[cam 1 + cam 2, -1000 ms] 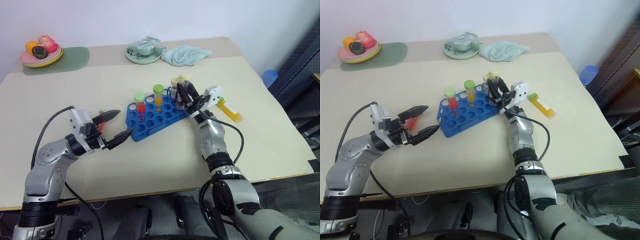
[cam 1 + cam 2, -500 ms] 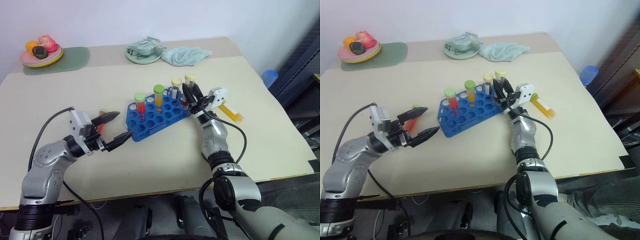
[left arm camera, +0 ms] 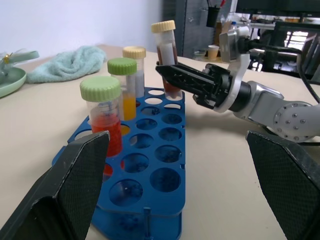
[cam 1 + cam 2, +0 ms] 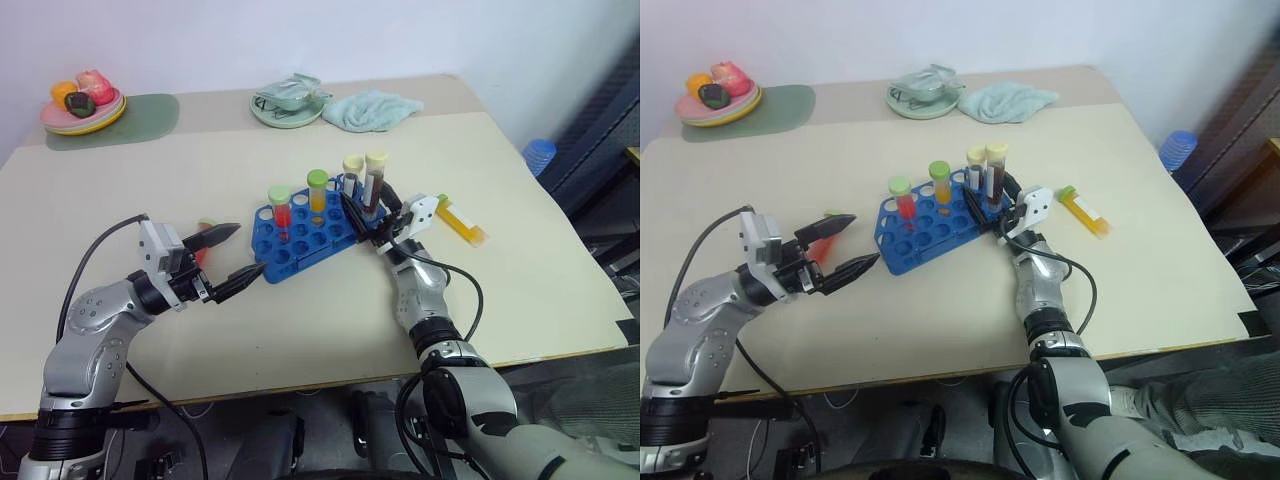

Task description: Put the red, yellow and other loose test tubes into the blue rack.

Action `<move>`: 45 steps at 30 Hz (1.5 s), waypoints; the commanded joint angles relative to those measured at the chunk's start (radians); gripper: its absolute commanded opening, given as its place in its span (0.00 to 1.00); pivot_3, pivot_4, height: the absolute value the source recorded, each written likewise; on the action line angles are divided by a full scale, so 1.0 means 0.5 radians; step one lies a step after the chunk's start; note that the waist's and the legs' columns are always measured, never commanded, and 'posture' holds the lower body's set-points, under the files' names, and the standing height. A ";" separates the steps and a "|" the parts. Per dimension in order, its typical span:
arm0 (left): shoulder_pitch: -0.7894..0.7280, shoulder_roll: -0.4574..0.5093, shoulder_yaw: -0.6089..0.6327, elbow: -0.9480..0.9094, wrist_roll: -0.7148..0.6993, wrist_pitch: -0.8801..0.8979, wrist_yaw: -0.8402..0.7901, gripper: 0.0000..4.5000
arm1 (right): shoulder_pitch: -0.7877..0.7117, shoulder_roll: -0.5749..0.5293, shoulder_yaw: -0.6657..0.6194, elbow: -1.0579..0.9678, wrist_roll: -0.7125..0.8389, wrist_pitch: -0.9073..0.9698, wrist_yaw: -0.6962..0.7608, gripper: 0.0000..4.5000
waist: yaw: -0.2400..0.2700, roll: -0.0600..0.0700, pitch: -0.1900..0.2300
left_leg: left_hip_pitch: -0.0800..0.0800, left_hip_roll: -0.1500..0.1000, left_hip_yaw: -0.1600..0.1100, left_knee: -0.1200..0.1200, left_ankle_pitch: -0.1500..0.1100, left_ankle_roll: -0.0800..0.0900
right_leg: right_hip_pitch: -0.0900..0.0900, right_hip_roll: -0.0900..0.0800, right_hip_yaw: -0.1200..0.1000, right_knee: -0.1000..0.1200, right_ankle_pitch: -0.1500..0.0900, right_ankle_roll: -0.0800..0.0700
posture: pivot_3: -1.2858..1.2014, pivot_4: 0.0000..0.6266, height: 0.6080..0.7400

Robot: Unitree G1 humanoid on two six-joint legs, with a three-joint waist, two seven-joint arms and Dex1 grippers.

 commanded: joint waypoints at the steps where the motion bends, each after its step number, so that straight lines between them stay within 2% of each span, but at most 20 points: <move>1: -0.031 0.005 0.028 -0.043 -0.033 -0.009 -0.007 1.00 | 0.035 0.013 0.022 -0.150 0.029 -0.019 0.050 0.99 | 0.000 0.000 0.000 | 0.000 0.000 0.000 0.000 0.000 0.000 | 0.000 0.000 0.000 0.000 0.000 0.000 | 0.52 0.24 1.00; 18: -0.099 -0.028 -0.014 -0.020 -0.016 0.005 -0.004 1.00 | 0.260 -0.108 0.124 -0.507 -0.080 0.079 -0.136 0.99 | 0.004 0.000 0.000 | 0.000 0.000 0.000 0.000 0.000 0.000 | 0.000 0.000 0.000 0.000 0.000 0.000 | 0.52 0.24 1.00; 30: -0.134 -0.027 -0.028 -0.061 -0.024 0.059 0.031 1.00 | 0.257 -0.289 0.192 -0.761 -0.105 0.498 -0.203 0.99 | 0.004 0.000 0.000 | 0.000 0.000 0.000 0.000 0.000 0.000 | 0.000 0.000 0.000 0.000 0.000 0.000 | 0.52 0.24 1.00; 37: -0.128 -0.028 -0.025 -0.060 -0.028 0.057 0.030 1.00 | 0.222 -0.487 0.246 -1.003 0.021 0.847 0.093 0.99 | 0.009 0.000 0.000 | -0.001 0.000 0.000 0.000 0.000 0.000 | 0.000 0.000 0.000 -0.001 0.000 0.000 | 0.52 0.24 1.00; 41: -0.135 -0.028 -0.025 -0.046 -0.026 0.050 0.023 1.00 | 0.118 -0.585 0.240 -0.958 0.066 0.966 0.252 0.99 | 0.007 0.000 0.000 | -0.001 0.000 0.000 0.000 0.000 0.000 | 0.000 0.000 0.000 -0.001 0.000 0.000 | 0.52 0.24 1.00; 45: -0.125 -0.032 -0.022 -0.035 -0.021 0.036 0.012 1.00 | 0.006 -0.583 0.229 -0.886 0.070 1.009 0.270 0.99 | 0.004 0.000 0.000 | -0.001 0.000 0.000 0.000 0.000 0.000 | 0.000 0.000 0.000 -0.001 0.000 0.000 | 0.52 0.24 1.00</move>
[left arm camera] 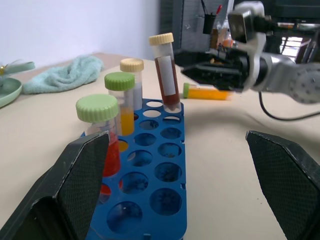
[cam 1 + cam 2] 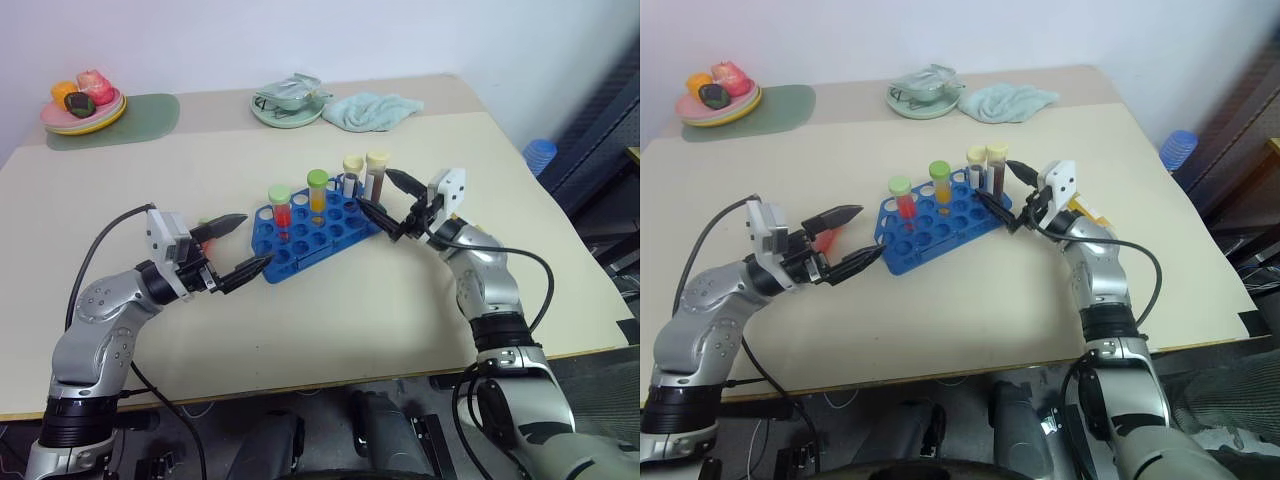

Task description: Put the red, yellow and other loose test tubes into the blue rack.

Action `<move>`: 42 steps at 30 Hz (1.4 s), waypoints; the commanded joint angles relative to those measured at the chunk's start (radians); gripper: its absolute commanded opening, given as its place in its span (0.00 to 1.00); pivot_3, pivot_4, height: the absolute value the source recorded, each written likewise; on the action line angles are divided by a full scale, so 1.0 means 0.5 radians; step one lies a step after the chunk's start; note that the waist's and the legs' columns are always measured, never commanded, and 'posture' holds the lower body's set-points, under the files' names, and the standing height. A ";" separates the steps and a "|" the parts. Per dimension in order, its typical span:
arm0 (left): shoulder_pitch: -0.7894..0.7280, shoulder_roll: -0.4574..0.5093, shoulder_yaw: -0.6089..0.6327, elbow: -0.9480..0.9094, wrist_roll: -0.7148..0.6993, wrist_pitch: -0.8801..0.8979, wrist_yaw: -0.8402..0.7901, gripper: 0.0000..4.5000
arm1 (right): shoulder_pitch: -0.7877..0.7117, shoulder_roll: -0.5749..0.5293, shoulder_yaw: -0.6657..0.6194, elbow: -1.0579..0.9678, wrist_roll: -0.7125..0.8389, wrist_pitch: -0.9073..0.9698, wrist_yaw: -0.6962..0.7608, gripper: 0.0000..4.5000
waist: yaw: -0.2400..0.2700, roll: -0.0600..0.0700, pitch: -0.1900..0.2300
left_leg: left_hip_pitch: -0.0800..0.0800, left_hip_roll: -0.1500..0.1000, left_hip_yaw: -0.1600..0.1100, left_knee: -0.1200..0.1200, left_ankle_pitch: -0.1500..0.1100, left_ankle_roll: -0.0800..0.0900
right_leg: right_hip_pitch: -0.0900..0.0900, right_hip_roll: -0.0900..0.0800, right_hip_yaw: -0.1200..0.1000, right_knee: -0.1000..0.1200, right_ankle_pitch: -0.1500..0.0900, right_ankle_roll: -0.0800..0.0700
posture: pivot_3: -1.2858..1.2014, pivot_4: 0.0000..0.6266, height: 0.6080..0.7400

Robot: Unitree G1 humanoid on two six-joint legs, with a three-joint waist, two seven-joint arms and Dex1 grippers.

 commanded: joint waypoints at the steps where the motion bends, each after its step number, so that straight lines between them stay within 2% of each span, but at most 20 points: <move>1: 0.001 0.001 0.021 -0.035 -0.020 -0.026 -0.014 1.00 | -0.119 0.016 -0.011 0.038 0.021 0.013 0.013 0.99 | 0.003 0.000 0.000 | 0.000 0.000 0.000 0.000 0.000 0.000 | 0.000 0.000 0.000 0.000 0.000 0.000 | 0.52 0.24 1.00; 16: 0.020 0.008 0.045 0.000 -0.001 -0.068 -0.052 1.00 | -0.415 0.017 -0.048 0.523 -0.095 -0.213 0.017 0.99 | 0.006 0.000 0.000 | -0.001 0.000 0.000 0.000 0.000 0.000 | 0.000 -0.001 0.000 -0.001 0.000 0.000 | 0.52 0.24 1.00; 22: 0.035 0.001 0.044 -0.002 0.005 -0.083 -0.050 1.00 | -0.349 -0.029 -0.097 0.439 -0.068 -0.232 -0.025 0.99 | 0.006 0.000 0.000 | -0.001 0.000 0.000 0.000 0.000 0.000 | 0.000 -0.001 0.000 -0.001 0.000 0.000 | 0.52 0.24 1.00; 26: 0.042 -0.006 0.036 -0.006 0.004 -0.090 -0.046 1.00 | -0.296 -0.173 -0.206 0.323 -0.077 -0.162 -0.196 0.99 | 0.018 0.000 0.000 | -0.002 -0.001 0.000 0.000 0.000 0.000 | 0.000 -0.001 0.000 -0.001 0.000 0.000 | 0.52 0.24 1.00; 29: 0.049 -0.008 0.030 -0.001 0.004 -0.102 -0.052 1.00 | -0.292 -0.340 -0.296 0.214 -0.084 0.033 -0.387 0.99 | 0.021 0.001 0.000 | -0.003 -0.002 0.000 0.001 -0.001 0.001 | 0.000 -0.003 0.000 -0.002 0.000 0.000 | 0.52 0.24 1.00; 32: 0.048 -0.016 0.019 0.012 0.008 -0.111 -0.058 1.00 | -0.250 -0.543 -0.303 0.056 -0.092 0.350 -0.435 0.99 | 0.019 0.001 0.001 | -0.003 -0.002 -0.001 0.000 -0.001 0.001 | -0.001 -0.003 0.000 -0.003 0.000 0.000 | 0.52 0.24 1.00; 35: 0.042 -0.026 0.003 0.027 0.012 -0.118 -0.068 1.00 | -0.188 -0.687 -0.313 -0.196 0.004 0.733 -0.429 0.99 | 0.011 0.001 0.001 | -0.003 -0.001 0.000 -0.001 -0.001 0.001 | 0.000 -0.003 0.001 -0.003 0.000 0.000 | 0.52 0.24 1.00; 38: 0.010 -0.033 -0.010 0.063 0.020 -0.126 -0.084 1.00 | -0.123 -0.844 -0.254 -0.361 -0.025 1.045 -0.391 0.99 | 0.006 0.002 0.001 | -0.002 0.000 0.001 0.000 -0.003 0.006 | 0.000 -0.002 0.002 -0.002 0.000 -0.001 | 0.52 0.24 1.00; 42: -0.024 -0.040 -0.030 0.102 0.029 -0.143 -0.113 1.00 | -0.089 -1.007 -0.070 -0.298 -0.113 1.276 -0.213 0.99 | 0.017 0.002 0.001 | -0.002 0.001 0.001 0.001 -0.007 0.013 | 0.001 -0.002 0.001 -0.003 0.000 -0.001 | 0.52 0.24 1.00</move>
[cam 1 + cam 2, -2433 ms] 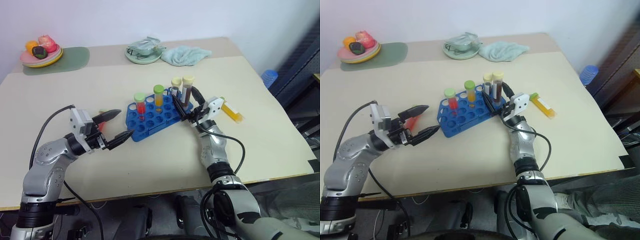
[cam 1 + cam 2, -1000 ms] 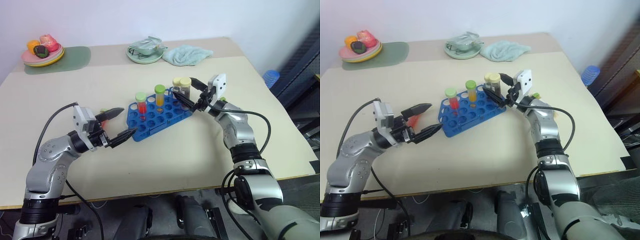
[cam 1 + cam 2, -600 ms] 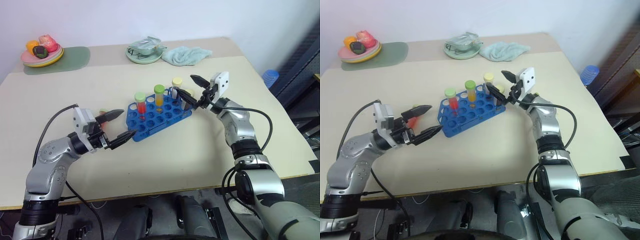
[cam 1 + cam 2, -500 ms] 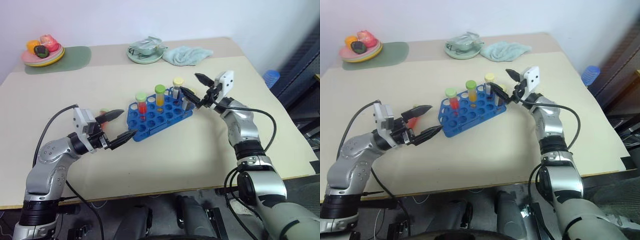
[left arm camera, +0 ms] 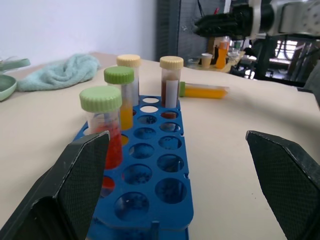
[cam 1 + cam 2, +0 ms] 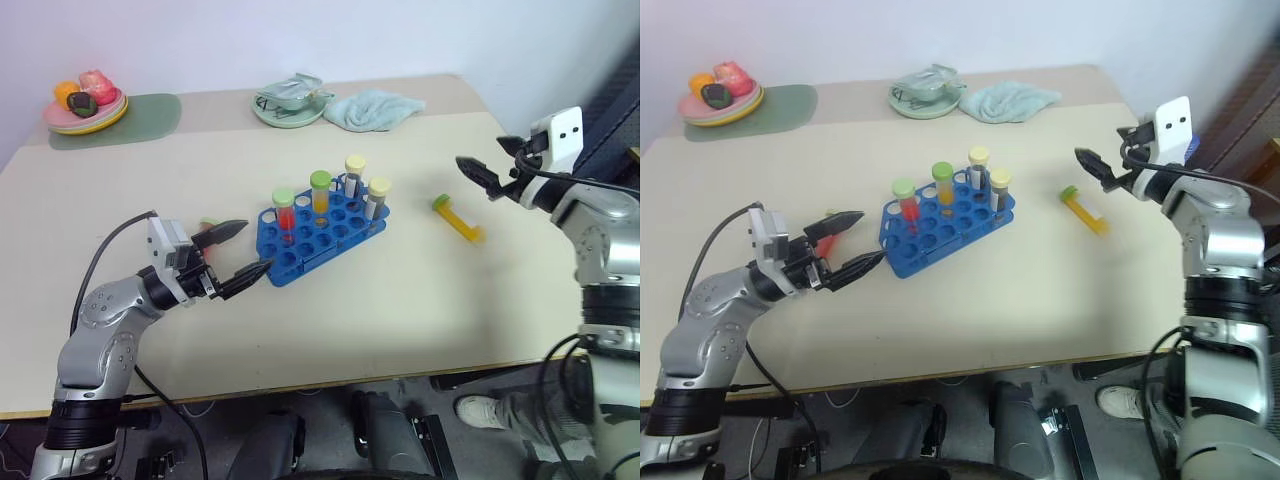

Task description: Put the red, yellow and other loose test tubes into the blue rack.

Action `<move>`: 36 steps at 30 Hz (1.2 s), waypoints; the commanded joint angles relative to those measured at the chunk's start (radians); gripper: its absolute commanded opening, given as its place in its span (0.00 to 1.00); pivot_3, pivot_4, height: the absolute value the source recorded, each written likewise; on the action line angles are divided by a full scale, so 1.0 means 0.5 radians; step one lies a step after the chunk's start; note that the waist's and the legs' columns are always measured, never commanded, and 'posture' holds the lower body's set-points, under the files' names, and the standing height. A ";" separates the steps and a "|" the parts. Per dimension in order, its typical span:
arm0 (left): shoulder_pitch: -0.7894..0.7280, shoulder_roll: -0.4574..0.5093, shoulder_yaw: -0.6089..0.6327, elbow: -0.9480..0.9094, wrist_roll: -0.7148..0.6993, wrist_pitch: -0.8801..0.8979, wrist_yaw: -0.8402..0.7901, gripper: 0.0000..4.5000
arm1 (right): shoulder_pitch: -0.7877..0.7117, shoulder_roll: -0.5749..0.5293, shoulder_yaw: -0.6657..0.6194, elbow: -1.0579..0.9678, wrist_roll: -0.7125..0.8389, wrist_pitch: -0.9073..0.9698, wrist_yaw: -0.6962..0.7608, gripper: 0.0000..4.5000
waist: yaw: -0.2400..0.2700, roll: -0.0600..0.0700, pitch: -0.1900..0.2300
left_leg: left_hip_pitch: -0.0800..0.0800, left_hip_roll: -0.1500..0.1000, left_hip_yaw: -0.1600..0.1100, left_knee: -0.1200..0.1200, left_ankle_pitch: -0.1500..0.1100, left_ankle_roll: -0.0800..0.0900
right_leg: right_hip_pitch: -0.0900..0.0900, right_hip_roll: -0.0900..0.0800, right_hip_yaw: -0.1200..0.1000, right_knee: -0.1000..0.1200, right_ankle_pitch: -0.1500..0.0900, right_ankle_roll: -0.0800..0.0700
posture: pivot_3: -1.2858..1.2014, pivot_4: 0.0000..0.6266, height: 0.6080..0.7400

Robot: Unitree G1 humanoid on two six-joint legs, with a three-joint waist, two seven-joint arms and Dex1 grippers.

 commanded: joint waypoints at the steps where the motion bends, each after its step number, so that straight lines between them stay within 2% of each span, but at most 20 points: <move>1: -0.052 -0.003 -0.022 0.007 0.019 -0.046 -0.032 1.00 | -0.048 -0.073 0.135 0.061 -0.061 0.158 0.145 0.99 | -0.002 0.000 0.000 | 0.000 0.000 0.000 0.000 0.000 0.000 | 0.000 0.000 0.000 0.000 0.000 0.000 | 0.52 0.24 1.00; 7: -0.077 0.002 -0.026 0.032 0.028 -0.054 -0.056 1.00 | -0.302 -0.017 0.352 0.463 -0.224 0.223 0.241 0.99 | -0.007 0.001 0.001 | -0.001 0.000 0.002 0.000 0.001 -0.002 | -0.001 0.000 0.001 0.000 0.000 0.000 | 0.52 0.24 1.00; 14: -0.017 0.012 -0.005 -0.042 0.022 -0.033 -0.027 1.00 | -0.642 0.091 0.458 1.125 -0.419 0.039 0.290 0.99 | -0.003 0.000 0.001 | -0.002 0.000 0.001 0.000 0.005 -0.010 | -0.001 0.000 0.000 -0.002 0.000 0.000 | 0.52 0.24 1.00; 22: 0.058 0.039 0.033 -0.140 0.002 0.004 0.032 1.00 | -0.835 0.138 0.585 1.666 -0.695 -0.223 0.302 0.99 | -0.005 0.001 0.001 | -0.002 -0.001 0.001 0.000 0.005 -0.010 | -0.002 -0.001 0.000 -0.003 0.000 0.000 | 0.52 0.24 1.00; 25: 0.074 0.051 0.041 -0.155 -0.008 0.007 0.042 1.00 | -0.873 0.157 0.593 1.755 -0.752 -0.284 0.311 0.82 | -0.011 0.001 0.001 | -0.001 -0.001 0.001 0.000 0.006 -0.010 | -0.002 -0.001 0.000 -0.002 0.000 0.000 | 0.52 0.24 1.00; 30: 0.081 0.056 0.047 -0.175 -0.011 0.022 0.054 1.00 | -0.916 0.185 0.586 1.796 -0.798 -0.304 0.371 0.29 | -0.009 0.001 0.001 | -0.001 -0.001 0.001 0.000 0.006 -0.011 | -0.001 0.000 0.000 -0.001 0.000 0.000 | 0.52 0.24 1.00; 36: 0.057 0.055 0.043 -0.164 -0.007 0.037 0.050 1.00 | -0.929 0.163 0.586 1.731 -0.812 -0.295 0.511 0.29 | -0.009 0.001 0.001 | -0.001 -0.001 0.001 0.000 0.006 -0.011 | -0.002 0.000 0.000 -0.001 0.000 0.000 | 0.52 0.24 1.00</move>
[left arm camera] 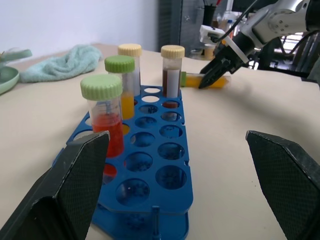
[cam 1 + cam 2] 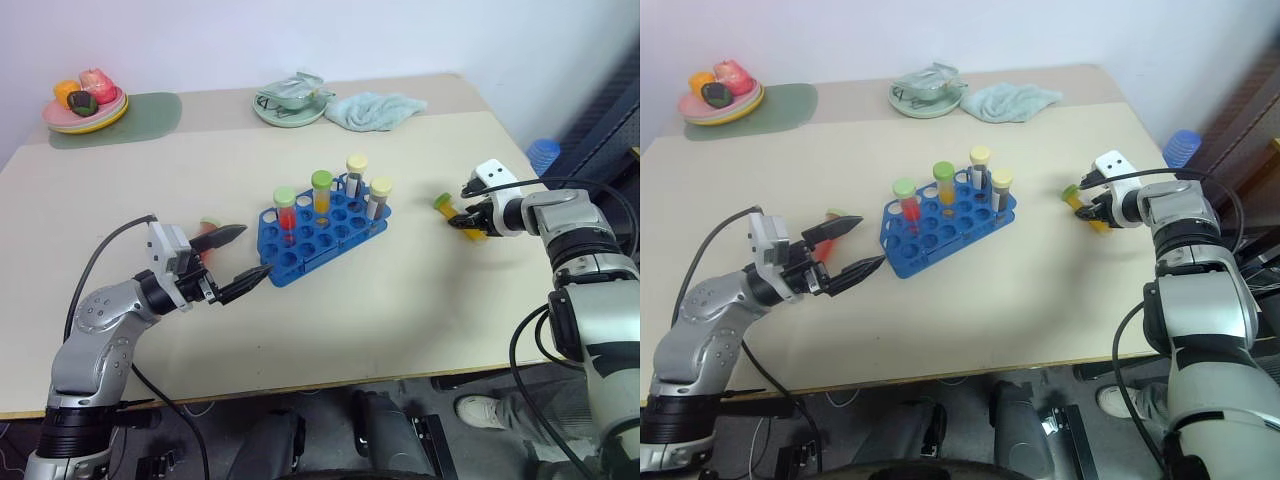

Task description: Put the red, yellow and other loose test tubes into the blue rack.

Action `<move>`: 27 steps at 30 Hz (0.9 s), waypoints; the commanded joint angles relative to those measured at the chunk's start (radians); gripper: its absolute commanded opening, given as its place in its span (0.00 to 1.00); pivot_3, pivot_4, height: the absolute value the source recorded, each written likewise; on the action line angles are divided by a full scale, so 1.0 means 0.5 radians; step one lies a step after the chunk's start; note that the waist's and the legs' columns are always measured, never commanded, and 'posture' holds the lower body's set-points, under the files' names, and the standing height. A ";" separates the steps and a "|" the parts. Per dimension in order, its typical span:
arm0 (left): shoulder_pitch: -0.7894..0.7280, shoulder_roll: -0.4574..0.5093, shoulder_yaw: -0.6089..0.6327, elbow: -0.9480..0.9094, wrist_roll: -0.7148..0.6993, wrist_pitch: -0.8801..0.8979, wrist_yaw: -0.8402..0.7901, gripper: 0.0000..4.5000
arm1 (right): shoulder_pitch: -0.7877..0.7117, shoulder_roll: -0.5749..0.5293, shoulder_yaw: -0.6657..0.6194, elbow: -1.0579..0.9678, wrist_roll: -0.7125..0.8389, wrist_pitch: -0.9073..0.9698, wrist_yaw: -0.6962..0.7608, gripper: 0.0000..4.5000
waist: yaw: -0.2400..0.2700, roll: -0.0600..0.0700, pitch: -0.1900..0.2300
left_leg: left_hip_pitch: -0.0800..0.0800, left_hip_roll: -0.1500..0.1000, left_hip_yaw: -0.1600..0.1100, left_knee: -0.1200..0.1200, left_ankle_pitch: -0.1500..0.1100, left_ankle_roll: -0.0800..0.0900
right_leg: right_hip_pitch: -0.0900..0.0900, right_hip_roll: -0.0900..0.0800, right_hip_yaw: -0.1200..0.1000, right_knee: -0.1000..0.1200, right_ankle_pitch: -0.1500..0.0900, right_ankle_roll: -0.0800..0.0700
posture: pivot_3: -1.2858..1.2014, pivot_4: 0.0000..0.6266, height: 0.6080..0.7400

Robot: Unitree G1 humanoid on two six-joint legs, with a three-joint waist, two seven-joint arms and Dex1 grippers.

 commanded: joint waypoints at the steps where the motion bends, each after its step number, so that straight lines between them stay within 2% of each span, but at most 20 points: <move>1: -0.024 0.017 0.032 -0.058 -0.033 -0.005 0.001 1.00 | -0.060 -0.036 -0.015 -0.111 -0.004 0.001 0.134 0.29 | -0.001 0.000 0.000 | 0.000 0.000 0.000 0.000 0.000 0.000 | 0.000 0.000 0.000 0.000 0.000 0.000 | 0.52 0.24 1.00; 5: -0.028 0.014 0.028 -0.058 -0.032 -0.002 0.000 1.00 | 0.080 -0.111 -0.066 -0.495 0.118 0.082 0.454 0.29 | 0.002 0.003 0.002 | -0.001 0.000 0.000 0.000 0.000 0.000 | -0.001 0.000 0.000 0.001 0.000 0.000 | 0.52 0.24 1.00; 7: -0.026 0.010 0.027 -0.056 -0.033 -0.001 0.000 1.00 | 0.399 -0.203 -0.138 -1.175 0.342 0.295 0.679 0.29 | 0.010 0.003 0.002 | -0.001 0.000 -0.001 -0.001 0.000 0.000 | -0.001 0.000 -0.001 0.000 0.000 0.000 | 0.52 0.24 1.00; 9: -0.019 0.008 0.029 -0.056 -0.034 0.000 -0.002 1.00 | 0.688 -0.255 -0.239 -1.766 0.574 0.502 0.786 0.29 | 0.031 0.003 0.002 | -0.004 0.000 -0.006 -0.001 0.000 0.000 | -0.001 0.000 -0.005 -0.002 0.000 0.000 | 0.52 0.24 1.00; 11: -0.019 0.007 0.025 -0.054 -0.034 0.001 -0.004 1.00 | 0.919 -0.281 -0.315 -2.183 0.691 0.668 0.724 0.29 | 0.040 0.004 0.002 | -0.005 0.000 -0.007 -0.001 -0.001 0.001 | -0.001 0.000 -0.006 -0.002 0.000 0.001 | 0.52 0.24 1.00; 14: -0.070 0.005 0.001 -0.015 -0.031 0.008 -0.022 1.00 | 1.219 -0.146 -0.460 -2.742 0.959 0.861 0.558 0.29 | 0.047 0.005 0.003 | -0.002 0.000 -0.002 0.002 -0.001 0.001 | 0.000 -0.001 -0.003 -0.001 0.000 0.001 | 0.52 0.24 1.00; 17: -0.119 0.009 -0.013 0.026 -0.027 0.008 -0.047 1.00 | 1.376 -0.064 -0.497 -3.022 1.094 0.984 0.418 0.29 | 0.049 0.004 0.003 | 0.000 0.001 -0.002 0.002 -0.007 0.011 | 0.001 0.000 -0.003 0.001 0.000 0.001 | 0.52 0.24 1.00; 21: -0.164 0.007 -0.026 0.070 -0.020 0.005 -0.077 1.00 | 1.485 0.014 -0.477 -3.180 1.247 1.001 0.345 0.29 | 0.056 0.003 0.003 | 0.000 0.000 -0.002 0.003 -0.002 0.002 | 0.002 -0.001 -0.004 0.000 0.000 0.001 | 0.52 0.24 1.00; 23: -0.179 0.003 -0.032 0.090 -0.017 -0.001 -0.087 1.00 | 1.468 0.101 -0.501 -3.199 1.315 0.951 0.278 0.29 | 0.051 0.004 0.003 | -0.001 0.000 -0.002 0.002 -0.001 0.001 | 0.001 -0.001 -0.004 -0.001 0.000 0.001 | 0.52 0.24 1.00; 27: -0.191 -0.019 -0.040 0.113 -0.019 -0.017 -0.086 1.00 | 1.265 0.443 -0.586 -3.108 1.458 0.797 0.045 0.29 | 0.039 0.004 0.003 | 0.001 0.001 -0.002 0.002 -0.001 0.000 | 0.001 0.000 -0.003 0.000 0.000 0.001 | 0.52 0.24 1.00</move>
